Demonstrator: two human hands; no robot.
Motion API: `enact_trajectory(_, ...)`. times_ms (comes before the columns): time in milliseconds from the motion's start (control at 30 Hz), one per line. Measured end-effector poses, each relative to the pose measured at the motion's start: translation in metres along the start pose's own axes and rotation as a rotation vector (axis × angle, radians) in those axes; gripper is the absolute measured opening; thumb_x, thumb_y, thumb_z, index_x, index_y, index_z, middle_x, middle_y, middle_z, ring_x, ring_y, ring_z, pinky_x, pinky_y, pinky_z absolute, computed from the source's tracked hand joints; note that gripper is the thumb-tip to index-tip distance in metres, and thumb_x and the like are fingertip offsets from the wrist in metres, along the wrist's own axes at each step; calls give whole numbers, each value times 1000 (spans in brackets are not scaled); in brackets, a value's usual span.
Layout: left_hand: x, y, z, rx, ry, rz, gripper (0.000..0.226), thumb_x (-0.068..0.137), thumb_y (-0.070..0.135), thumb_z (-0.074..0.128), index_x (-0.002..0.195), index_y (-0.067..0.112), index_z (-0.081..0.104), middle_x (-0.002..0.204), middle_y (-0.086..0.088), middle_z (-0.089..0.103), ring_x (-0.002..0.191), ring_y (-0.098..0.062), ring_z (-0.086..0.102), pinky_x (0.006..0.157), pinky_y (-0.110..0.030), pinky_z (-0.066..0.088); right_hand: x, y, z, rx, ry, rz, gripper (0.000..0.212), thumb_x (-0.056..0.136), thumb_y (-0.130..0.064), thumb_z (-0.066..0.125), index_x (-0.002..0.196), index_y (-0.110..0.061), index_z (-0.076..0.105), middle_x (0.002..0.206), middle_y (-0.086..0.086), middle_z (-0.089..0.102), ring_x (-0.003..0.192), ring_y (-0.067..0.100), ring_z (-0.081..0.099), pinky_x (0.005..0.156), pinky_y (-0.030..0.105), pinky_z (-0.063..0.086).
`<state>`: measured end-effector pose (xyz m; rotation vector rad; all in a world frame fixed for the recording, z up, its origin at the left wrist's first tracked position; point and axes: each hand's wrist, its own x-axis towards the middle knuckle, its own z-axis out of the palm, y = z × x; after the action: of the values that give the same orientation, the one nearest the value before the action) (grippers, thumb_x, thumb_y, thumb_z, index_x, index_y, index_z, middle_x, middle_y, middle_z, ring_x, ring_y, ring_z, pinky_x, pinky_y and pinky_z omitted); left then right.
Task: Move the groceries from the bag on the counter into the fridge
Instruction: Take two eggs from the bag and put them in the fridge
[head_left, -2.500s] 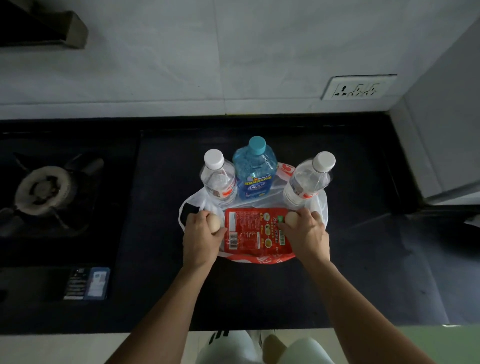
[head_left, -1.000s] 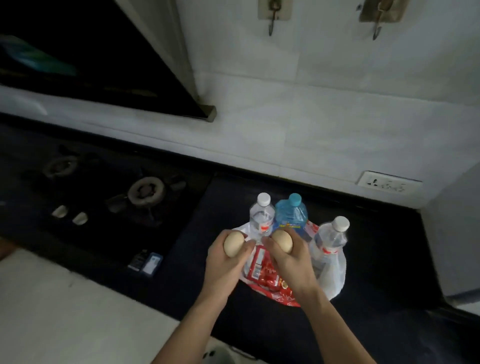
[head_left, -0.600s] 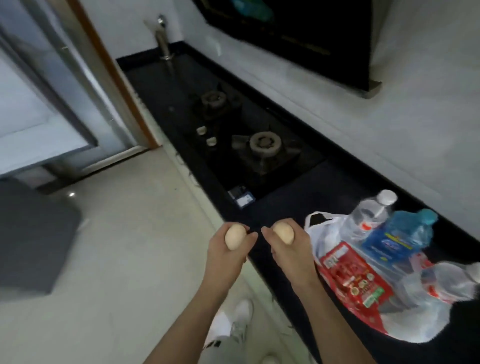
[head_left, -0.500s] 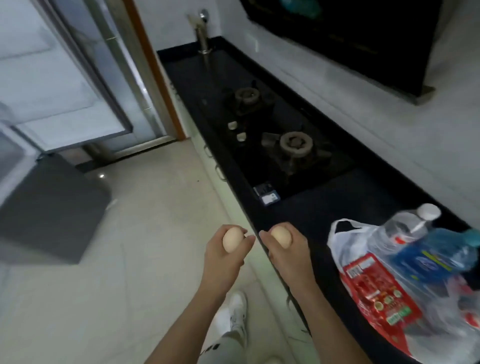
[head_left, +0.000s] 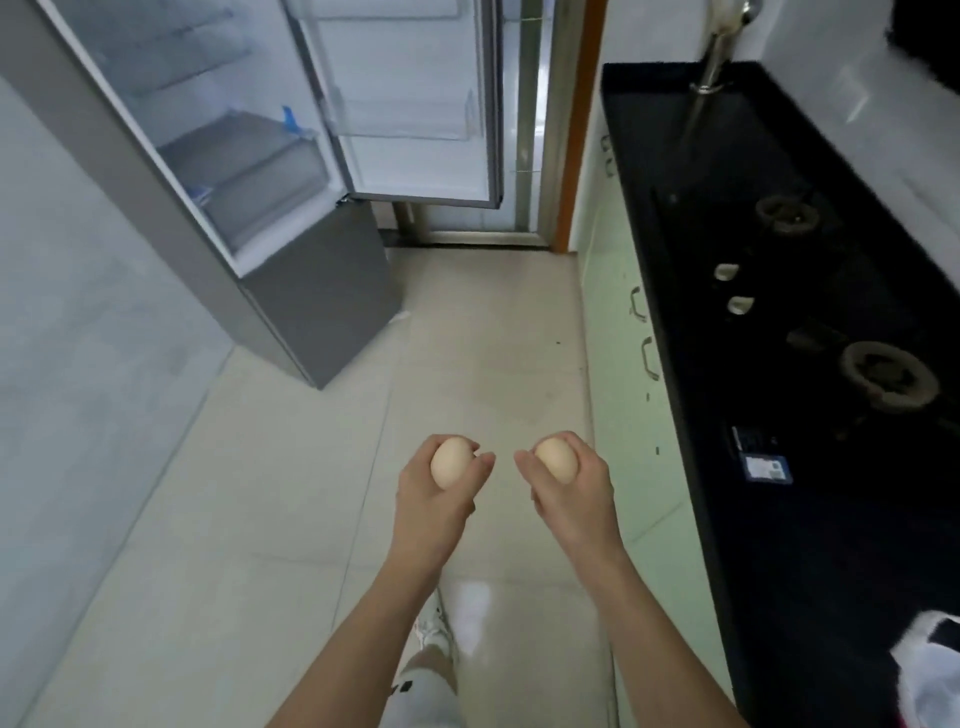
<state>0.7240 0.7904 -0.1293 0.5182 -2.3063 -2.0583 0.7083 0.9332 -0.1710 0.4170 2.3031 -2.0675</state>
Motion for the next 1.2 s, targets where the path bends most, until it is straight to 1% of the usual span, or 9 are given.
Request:
enact_trajectory(200, 78, 4, -60, -54, 96, -29, 13, 84, 24, 75, 91, 17, 65, 74, 4, 60, 58, -11, 52, 50, -19, 44, 54, -20, 89, -44, -91, 0, 37, 64, -56, 72, 76, -24, 58, 58, -8, 55, 55, 17, 53, 56, 34, 46)
enact_trajectory(267, 109, 7, -80, -73, 119, -33, 13, 84, 24, 75, 90, 18, 65, 74, 5, 60, 58, -11, 52, 50, -19, 44, 75, -31, 120, -65, -120, -1, 35, 65, -54, 72, 76, -24, 58, 58, -7, 55, 55, 17, 52, 55, 33, 46)
enact_trajectory(433, 185, 14, -128, -103, 154, -48, 14, 84, 28, 75, 91, 20, 65, 74, 6, 61, 59, -11, 53, 51, -19, 45, 128, -57, 196, -130, -189, 0, 37, 64, -58, 71, 77, -26, 58, 61, -6, 57, 57, 16, 55, 57, 34, 48)
enact_trajectory(667, 263, 25, -183, -95, 213, -69, 15, 82, 35, 74, 87, 25, 65, 71, 7, 62, 59, -11, 53, 56, -27, 48, 184, -85, 278, -176, -234, -7, 39, 64, -60, 69, 78, -24, 59, 61, -5, 60, 57, 16, 56, 56, 33, 50)
enact_trajectory(867, 318, 28, -204, -116, 276, -83, 14, 84, 33, 73, 88, 22, 65, 70, 3, 60, 54, -12, 51, 51, -23, 45, 232, -96, 320, -223, -294, 18, 39, 65, -59, 69, 78, -23, 59, 66, -1, 62, 61, 18, 59, 60, 42, 55)
enact_trajectory(967, 349, 28, -206, -111, 303, -82, 14, 84, 32, 73, 89, 21, 64, 69, 2, 61, 54, -11, 53, 50, -22, 45, 264, -98, 338, -231, -323, 18, 38, 68, -57, 71, 81, -23, 60, 68, 0, 62, 61, 17, 59, 60, 38, 54)
enact_trajectory(1067, 389, 30, -205, -92, 346, -79, 13, 84, 31, 74, 88, 23, 65, 70, 5, 62, 55, -9, 55, 51, -23, 49, 303, -100, 356, -232, -350, -11, 26, 82, -41, 76, 83, -20, 61, 69, 2, 63, 62, 17, 58, 57, 33, 52)
enact_trajectory(1100, 404, 32, -203, -91, 359, -81, 12, 84, 31, 74, 88, 24, 65, 70, 5, 63, 55, -9, 56, 51, -23, 49, 319, -101, 362, -231, -354, -20, 24, 84, -39, 76, 83, -20, 61, 69, 2, 63, 61, 17, 58, 57, 33, 52)
enact_trajectory(1200, 453, 42, -195, -77, 380, -78, 14, 84, 31, 74, 89, 23, 64, 73, 3, 63, 55, -9, 55, 50, -23, 50, 370, -108, 377, -225, -386, -47, 23, 86, -38, 75, 83, -19, 61, 67, 1, 63, 60, 16, 58, 56, 34, 53)
